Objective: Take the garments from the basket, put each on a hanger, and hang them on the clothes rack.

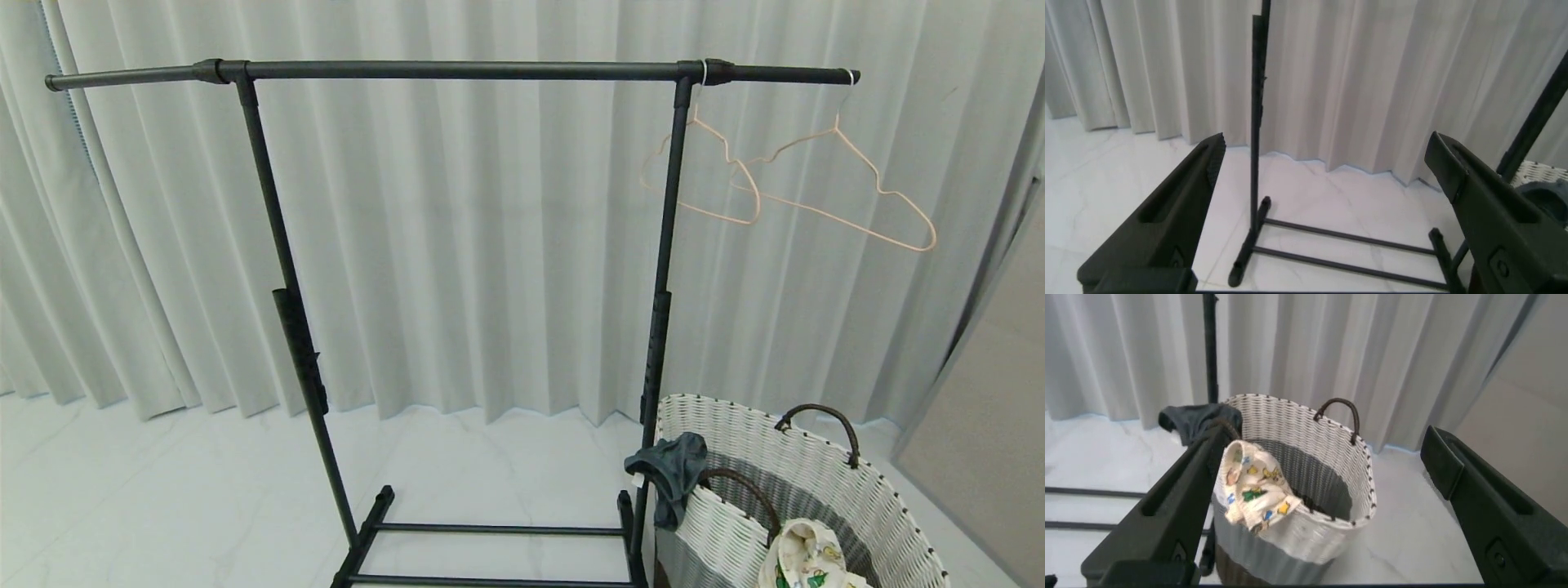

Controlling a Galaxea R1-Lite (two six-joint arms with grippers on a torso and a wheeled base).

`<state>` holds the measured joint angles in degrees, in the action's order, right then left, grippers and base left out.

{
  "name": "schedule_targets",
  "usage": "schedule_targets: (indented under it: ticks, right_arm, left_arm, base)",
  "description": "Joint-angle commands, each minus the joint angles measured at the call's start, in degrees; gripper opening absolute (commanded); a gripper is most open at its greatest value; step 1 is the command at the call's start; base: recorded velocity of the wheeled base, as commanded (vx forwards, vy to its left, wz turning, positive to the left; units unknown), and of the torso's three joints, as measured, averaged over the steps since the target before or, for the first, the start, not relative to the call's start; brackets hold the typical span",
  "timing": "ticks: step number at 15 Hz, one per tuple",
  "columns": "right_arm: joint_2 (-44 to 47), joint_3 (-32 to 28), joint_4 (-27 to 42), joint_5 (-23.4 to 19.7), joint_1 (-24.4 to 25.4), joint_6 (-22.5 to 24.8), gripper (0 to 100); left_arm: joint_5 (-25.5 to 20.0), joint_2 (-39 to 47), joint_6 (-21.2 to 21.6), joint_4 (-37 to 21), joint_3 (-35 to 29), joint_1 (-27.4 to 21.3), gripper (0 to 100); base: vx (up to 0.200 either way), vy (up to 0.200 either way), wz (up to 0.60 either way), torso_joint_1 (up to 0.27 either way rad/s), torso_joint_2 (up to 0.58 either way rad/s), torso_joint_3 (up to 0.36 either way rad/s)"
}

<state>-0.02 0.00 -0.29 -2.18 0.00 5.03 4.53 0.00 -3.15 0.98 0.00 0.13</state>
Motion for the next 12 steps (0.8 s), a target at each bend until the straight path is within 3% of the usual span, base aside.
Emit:
schedule_targets:
  ticks: [1,4,11,12]
  right_arm:
    - [0.02,0.0,0.03,-0.02,0.0,-0.2,100]
    - [0.02,0.0,0.03,0.07,0.0,-0.46,100]
    - [0.02,0.0,-1.38,0.86,0.0,-0.55,100]
    - [0.29,-2.99,-1.73,-0.02,0.09,-1.17,100]
  left_arm:
    - [0.04,0.09,-0.11,-0.01,0.0,0.04,100]
    - [0.04,0.09,-0.11,-0.01,0.0,0.04,100]
    - [0.04,0.0,-0.37,-0.01,0.0,0.04,100]
    - [0.04,0.09,-0.28,-0.01,0.0,0.04,100]
  base:
    - [0.2,0.0,0.0,-0.002,0.0,0.002]
    - [0.2,0.0,0.0,0.007,0.0,0.002]
    - [0.0,0.0,0.0,0.0,0.0,0.0]
    - [0.0,0.0,0.0,0.0,0.0,0.0]
